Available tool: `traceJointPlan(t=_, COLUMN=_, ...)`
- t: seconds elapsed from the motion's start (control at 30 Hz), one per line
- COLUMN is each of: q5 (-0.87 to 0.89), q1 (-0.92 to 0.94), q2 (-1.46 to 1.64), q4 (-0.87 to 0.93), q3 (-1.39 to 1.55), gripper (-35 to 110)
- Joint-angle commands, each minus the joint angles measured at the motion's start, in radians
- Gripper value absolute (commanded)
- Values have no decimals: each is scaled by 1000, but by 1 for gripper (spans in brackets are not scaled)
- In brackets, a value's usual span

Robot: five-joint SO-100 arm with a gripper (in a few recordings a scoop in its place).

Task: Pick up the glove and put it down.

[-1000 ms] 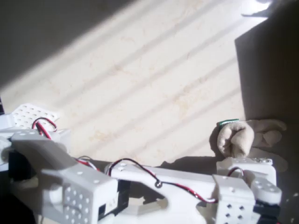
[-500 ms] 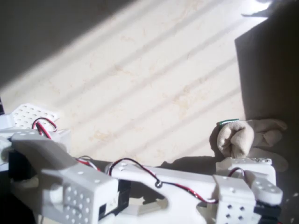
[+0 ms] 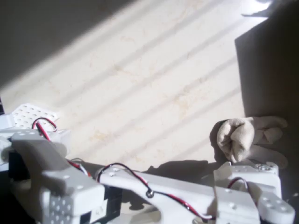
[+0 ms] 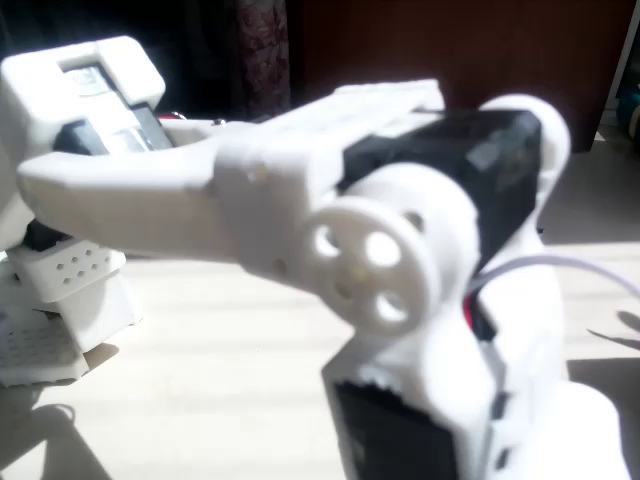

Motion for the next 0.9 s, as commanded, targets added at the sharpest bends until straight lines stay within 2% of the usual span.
traceJointPlan(t=0.0, q5=-5, q1=-52, q2=144, q4=5, q3=-17, gripper=29)
traceJointPlan(t=0.47, q5=11, q1=-410, q2=193, q4=-6, q3=-8, gripper=29)
traceJointPlan(t=0.77, q5=12, q1=-466, q2=18, q4=-14, q3=-18, gripper=29)
traceJointPlan(t=0.87, q5=12, q1=-463, q2=-29, q4=-67, q3=-18, gripper=29)
